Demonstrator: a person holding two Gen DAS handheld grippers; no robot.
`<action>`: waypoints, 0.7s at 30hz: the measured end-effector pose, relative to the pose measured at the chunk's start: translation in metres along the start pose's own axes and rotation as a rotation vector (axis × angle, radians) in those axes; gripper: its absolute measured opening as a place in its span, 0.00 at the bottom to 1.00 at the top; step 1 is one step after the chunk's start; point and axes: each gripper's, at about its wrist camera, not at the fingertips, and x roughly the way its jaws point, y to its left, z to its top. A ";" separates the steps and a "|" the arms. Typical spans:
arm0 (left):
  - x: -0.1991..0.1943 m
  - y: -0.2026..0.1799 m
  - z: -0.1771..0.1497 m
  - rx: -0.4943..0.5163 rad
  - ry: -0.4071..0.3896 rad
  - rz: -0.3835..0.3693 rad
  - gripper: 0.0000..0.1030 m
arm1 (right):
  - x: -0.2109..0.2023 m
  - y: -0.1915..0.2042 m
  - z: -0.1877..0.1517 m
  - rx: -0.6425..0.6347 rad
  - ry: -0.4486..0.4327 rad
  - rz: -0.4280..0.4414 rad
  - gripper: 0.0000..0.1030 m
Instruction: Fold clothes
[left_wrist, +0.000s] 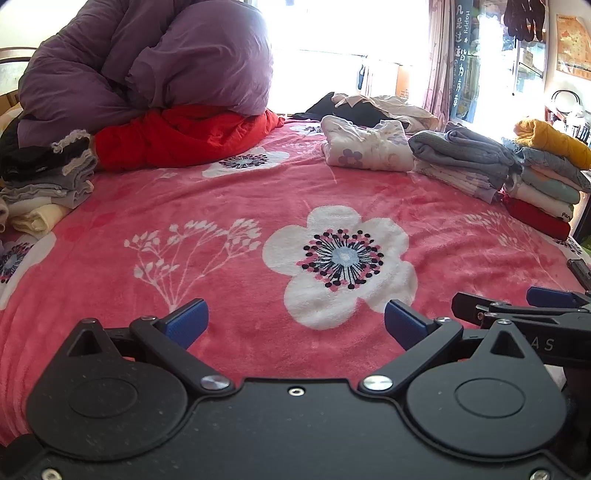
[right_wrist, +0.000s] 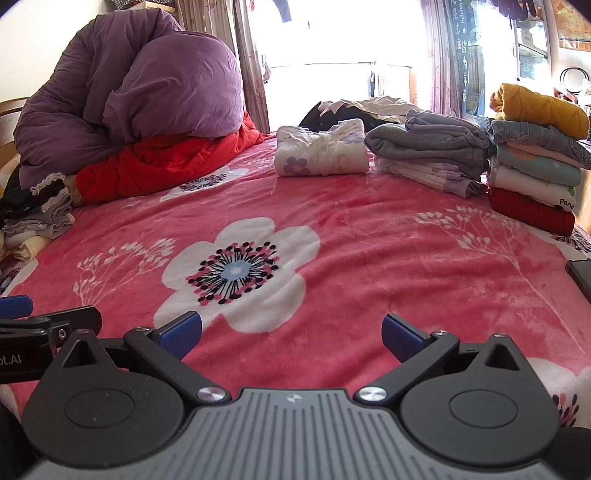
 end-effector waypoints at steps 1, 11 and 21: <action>0.000 0.000 0.000 -0.001 0.000 0.000 1.00 | 0.000 0.000 0.000 0.000 0.001 0.000 1.00; -0.001 0.000 -0.001 -0.003 0.003 -0.002 1.00 | 0.001 0.000 0.000 -0.002 0.004 0.001 1.00; 0.001 0.002 -0.001 -0.006 0.008 -0.005 1.00 | 0.001 0.000 0.000 0.000 0.007 0.001 1.00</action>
